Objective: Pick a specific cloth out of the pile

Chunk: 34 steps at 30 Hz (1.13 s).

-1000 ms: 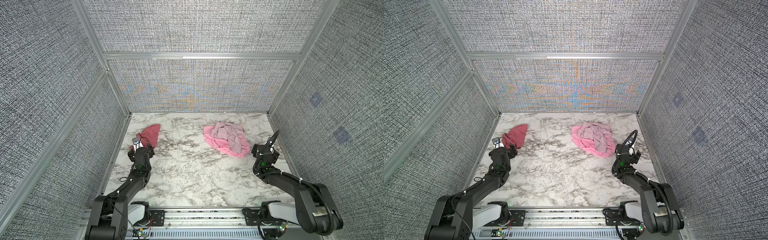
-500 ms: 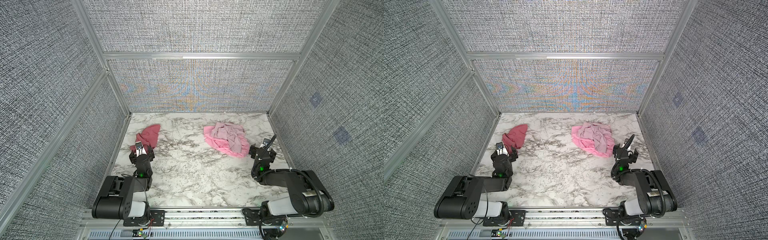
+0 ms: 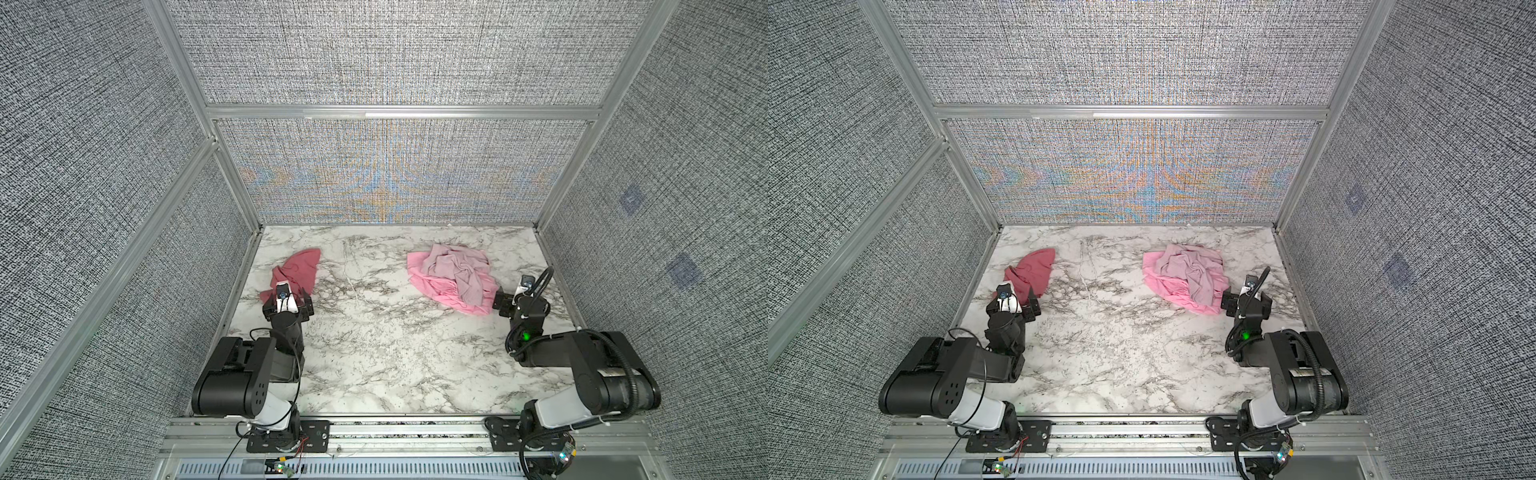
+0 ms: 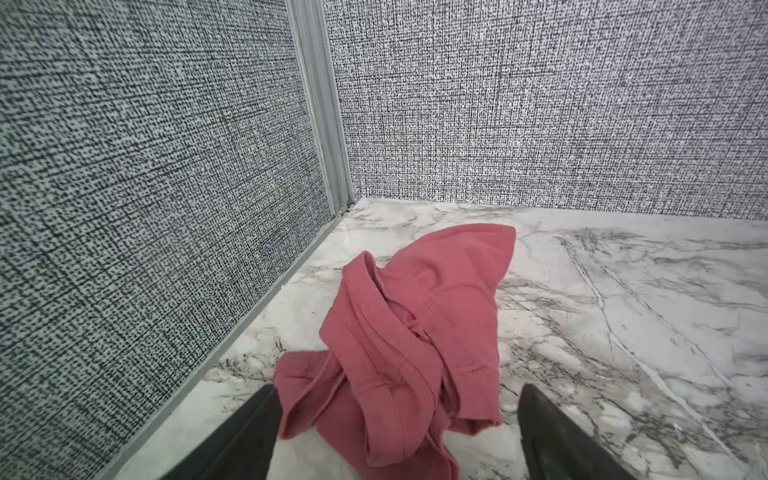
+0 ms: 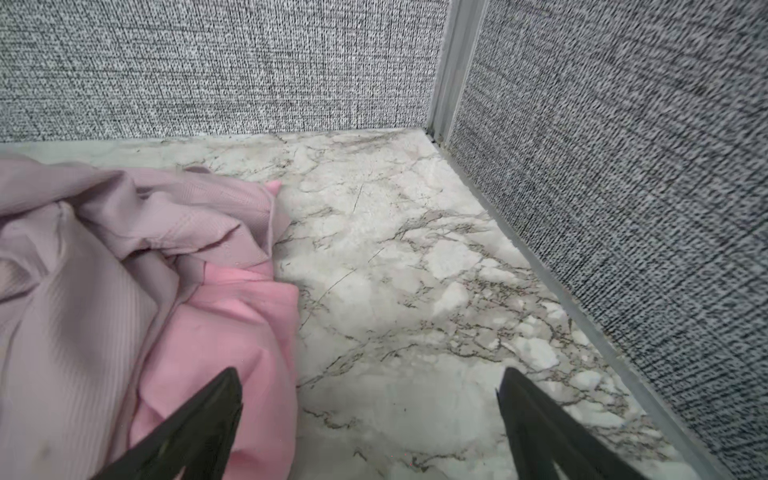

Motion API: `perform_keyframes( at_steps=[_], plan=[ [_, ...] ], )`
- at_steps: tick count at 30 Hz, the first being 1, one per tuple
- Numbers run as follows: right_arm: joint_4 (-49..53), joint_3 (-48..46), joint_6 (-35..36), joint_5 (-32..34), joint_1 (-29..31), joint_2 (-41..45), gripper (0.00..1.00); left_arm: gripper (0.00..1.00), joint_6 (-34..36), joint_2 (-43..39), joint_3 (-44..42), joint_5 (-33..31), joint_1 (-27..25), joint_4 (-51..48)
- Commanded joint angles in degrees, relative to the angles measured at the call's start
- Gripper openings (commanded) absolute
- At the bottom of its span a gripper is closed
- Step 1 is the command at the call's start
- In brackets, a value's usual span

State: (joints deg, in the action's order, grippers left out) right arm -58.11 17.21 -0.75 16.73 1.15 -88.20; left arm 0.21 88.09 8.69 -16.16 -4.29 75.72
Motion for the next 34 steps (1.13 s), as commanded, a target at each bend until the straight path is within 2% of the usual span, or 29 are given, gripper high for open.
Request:
perform_keyframes(
  at_steps=[1, 3, 8, 34],
  plan=[
    [1.1, 1.2, 0.4, -7.9, -0.6, 0.8, 0.97, 0.92, 0.5, -0.5, 0.2, 2.1, 0.2, 2.9],
    [-0.2, 1.2, 0.0, -10.0, -1.6, 0.0, 0.98, 0.93, 1.0, 0.2, 0.4, 3.1, 0.3, 3.3],
    [-0.7, 1.2, -0.3, -10.6, -1.9, -0.3, 0.99, 0.99, 0.8, 0.1, 0.9, 4.1, 0.8, 2.3],
    [-0.8, 1.1, -0.1, -10.6, -1.9, -0.3, 1.00, 0.99, 0.7, 0.2, 1.3, 4.2, 0.9, 1.8]
  ],
)
